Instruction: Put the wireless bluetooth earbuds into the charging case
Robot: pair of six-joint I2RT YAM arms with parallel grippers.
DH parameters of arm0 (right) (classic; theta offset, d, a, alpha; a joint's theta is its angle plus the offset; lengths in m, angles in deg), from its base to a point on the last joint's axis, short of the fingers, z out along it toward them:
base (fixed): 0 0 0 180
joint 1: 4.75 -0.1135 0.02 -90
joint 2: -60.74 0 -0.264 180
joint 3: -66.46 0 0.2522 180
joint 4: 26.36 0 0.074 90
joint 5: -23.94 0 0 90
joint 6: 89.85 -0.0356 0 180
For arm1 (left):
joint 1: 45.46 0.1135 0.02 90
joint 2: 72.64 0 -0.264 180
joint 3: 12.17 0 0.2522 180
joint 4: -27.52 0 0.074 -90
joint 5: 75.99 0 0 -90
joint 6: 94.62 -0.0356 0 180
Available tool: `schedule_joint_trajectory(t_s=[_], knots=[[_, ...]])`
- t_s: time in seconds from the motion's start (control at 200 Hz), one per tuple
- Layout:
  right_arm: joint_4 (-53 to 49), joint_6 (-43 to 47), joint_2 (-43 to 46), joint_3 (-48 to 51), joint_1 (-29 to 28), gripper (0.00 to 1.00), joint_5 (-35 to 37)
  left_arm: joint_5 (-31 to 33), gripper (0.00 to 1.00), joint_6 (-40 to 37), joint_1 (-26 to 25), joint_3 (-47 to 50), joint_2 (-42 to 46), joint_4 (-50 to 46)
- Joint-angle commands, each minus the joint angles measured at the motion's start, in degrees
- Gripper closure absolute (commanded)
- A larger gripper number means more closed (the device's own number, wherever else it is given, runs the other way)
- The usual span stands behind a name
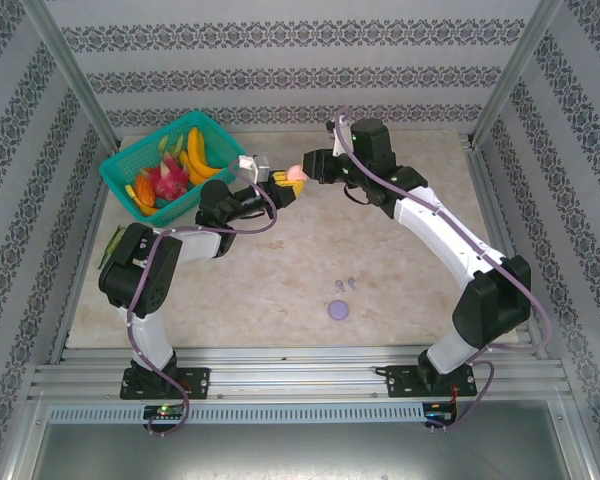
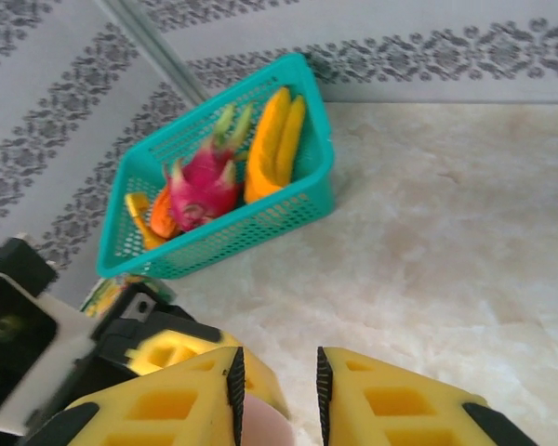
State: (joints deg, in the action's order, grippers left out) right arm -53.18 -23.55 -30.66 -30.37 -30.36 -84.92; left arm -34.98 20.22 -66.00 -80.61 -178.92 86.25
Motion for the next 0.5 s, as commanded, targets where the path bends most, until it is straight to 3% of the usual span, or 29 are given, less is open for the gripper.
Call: schedule_joint_trajectory(t_s=[0.0, 0.245, 0.385, 0.495], knots=[[1.82, -4.76, 3.18, 3.56, 2.67, 0.71, 5.53, 1.04, 1.00, 2.50, 0.06, -2.08, -1.90, -2.80], [4.04, -9.16, 7.93, 13.27, 6.14, 0.71, 7.84, 2.09, 1.00, 17.49, -0.14, -5.14, -8.94, -12.00], [3.92, -9.76, 10.31, 17.63, 6.56, 0.70, 8.65, 5.05, 1.00, 22.78, -0.96, -4.10, -12.56, -13.81], [3.74, -10.20, 11.89, 20.20, 6.68, 0.70, 9.10, 6.80, 1.00, 26.57, -1.22, -5.11, -14.28, -21.71]])
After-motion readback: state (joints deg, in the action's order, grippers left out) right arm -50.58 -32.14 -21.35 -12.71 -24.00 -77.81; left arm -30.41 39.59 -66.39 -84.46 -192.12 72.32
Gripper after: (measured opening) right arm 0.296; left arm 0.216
